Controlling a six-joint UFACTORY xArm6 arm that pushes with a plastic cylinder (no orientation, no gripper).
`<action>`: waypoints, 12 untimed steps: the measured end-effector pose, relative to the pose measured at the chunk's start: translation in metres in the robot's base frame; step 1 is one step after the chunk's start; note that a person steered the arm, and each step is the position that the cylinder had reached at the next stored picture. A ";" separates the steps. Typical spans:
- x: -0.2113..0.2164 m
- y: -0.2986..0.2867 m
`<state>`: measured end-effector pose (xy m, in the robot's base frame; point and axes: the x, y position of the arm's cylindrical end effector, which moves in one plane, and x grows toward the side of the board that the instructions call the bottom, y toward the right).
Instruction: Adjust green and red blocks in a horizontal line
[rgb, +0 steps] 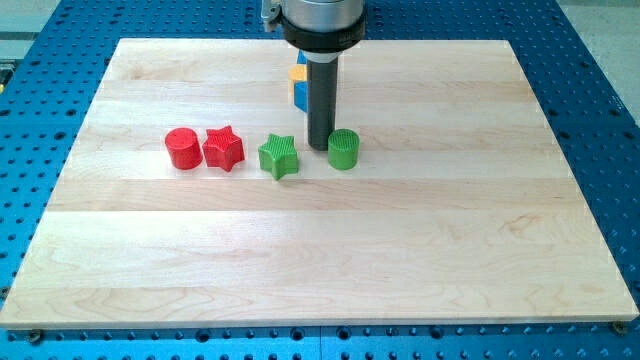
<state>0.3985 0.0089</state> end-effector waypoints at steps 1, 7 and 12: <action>-0.001 0.018; -0.002 -0.122; -0.010 -0.198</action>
